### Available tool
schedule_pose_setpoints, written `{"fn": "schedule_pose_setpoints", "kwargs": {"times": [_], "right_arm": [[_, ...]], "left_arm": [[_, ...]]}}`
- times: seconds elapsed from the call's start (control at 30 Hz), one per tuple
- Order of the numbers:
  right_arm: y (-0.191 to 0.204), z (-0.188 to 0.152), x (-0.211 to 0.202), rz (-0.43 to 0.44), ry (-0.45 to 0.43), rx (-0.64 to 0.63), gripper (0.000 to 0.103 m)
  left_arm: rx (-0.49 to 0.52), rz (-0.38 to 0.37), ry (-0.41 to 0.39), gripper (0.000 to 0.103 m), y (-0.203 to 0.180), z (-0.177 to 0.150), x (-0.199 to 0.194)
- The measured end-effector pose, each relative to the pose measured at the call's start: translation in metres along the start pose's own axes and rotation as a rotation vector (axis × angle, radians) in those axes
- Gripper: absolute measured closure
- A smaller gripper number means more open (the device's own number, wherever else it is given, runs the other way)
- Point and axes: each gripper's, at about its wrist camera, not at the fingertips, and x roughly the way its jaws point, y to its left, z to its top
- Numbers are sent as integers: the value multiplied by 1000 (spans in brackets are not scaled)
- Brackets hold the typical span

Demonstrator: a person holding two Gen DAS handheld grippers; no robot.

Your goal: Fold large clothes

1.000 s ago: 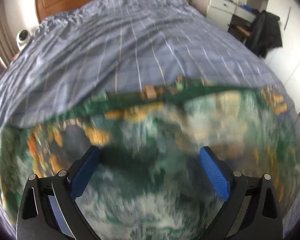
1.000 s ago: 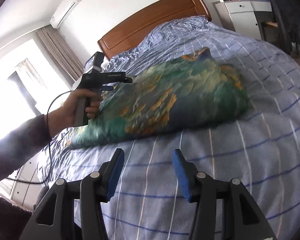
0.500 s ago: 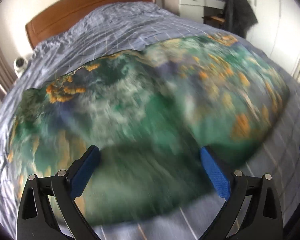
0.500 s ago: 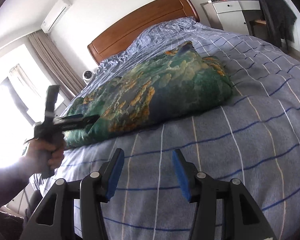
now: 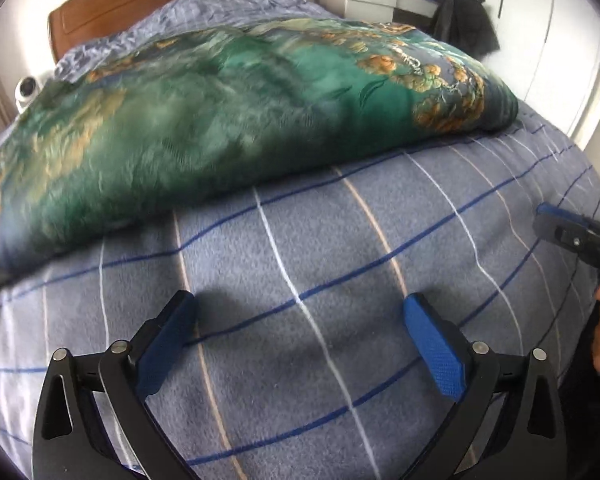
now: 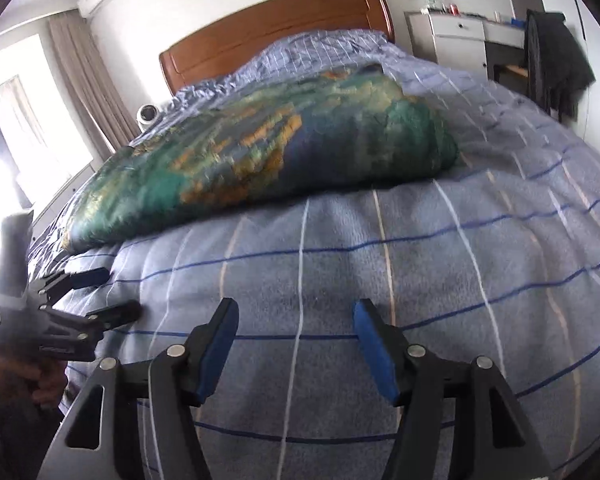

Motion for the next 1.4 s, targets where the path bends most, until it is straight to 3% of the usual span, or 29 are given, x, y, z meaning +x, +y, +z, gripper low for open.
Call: {"fn": "schedule_pose_setpoints", "kwargs": {"times": [0.47,0.67,0.87,1.0,1.4], "right_arm": [[-20,-8,4,72,-10,118,41],[-11,-7,0,18,-17,71,41],[-1,-5,-22,-97,-120,-6,30],[-16,-7,-10,-110,-60,50,28],[-12,-8,-4,-116,-39,46,27]], "left_arm": [[0,-4,-16,1,0,-16,-4],[11,0,5,1,-1,-20,-6],[23,5,3,1,-2,-26,-8],[26,4,3,1,-1,-27,-9],[27,16,-10,1,-4,-32,-19]]}}
